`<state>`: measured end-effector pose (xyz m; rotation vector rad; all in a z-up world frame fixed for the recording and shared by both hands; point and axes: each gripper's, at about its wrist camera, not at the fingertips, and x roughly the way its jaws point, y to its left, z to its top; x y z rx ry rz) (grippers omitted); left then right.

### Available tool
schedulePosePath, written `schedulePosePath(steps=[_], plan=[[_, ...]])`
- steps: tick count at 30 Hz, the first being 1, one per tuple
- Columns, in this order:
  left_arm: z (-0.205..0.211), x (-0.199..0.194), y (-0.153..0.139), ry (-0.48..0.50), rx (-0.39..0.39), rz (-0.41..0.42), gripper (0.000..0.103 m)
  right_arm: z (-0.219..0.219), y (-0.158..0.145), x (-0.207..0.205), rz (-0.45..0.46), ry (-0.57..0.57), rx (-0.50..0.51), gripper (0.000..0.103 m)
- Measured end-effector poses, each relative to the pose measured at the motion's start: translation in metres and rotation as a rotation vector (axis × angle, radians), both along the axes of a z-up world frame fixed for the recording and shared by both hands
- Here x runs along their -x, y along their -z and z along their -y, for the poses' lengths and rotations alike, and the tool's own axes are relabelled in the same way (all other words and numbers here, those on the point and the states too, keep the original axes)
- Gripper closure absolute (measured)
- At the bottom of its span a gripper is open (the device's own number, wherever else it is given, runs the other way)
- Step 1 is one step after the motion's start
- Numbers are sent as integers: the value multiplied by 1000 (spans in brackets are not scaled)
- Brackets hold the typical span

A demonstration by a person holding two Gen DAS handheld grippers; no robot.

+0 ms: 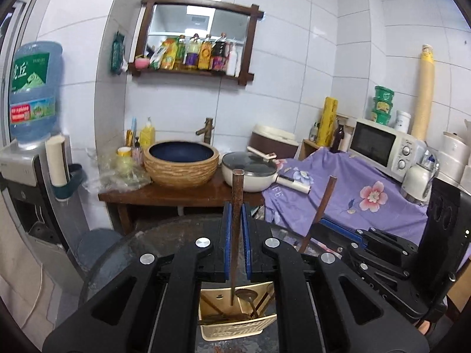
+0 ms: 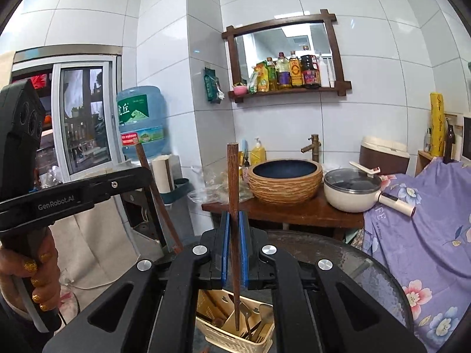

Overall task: Organize utensils
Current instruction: 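Carry both upright chopsticks over the cream basket with both tools, then lower both chopsticks into the basket and open both tools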

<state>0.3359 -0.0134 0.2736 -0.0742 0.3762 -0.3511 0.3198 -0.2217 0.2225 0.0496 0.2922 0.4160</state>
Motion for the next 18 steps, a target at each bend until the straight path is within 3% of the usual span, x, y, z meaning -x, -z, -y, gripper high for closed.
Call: schedulePosePath(steps=[5, 10, 18], plan=[[4, -17, 45, -6, -13, -75, 96, -4, 37, -12, -45, 13, 33, 97], [17, -18, 81, -1, -80, -119, 96, -8, 64, -15, -81, 15, 57, 97], [25, -22, 114, 3, -150, -170, 95, -9, 87, -16, -120, 20, 78, 97]])
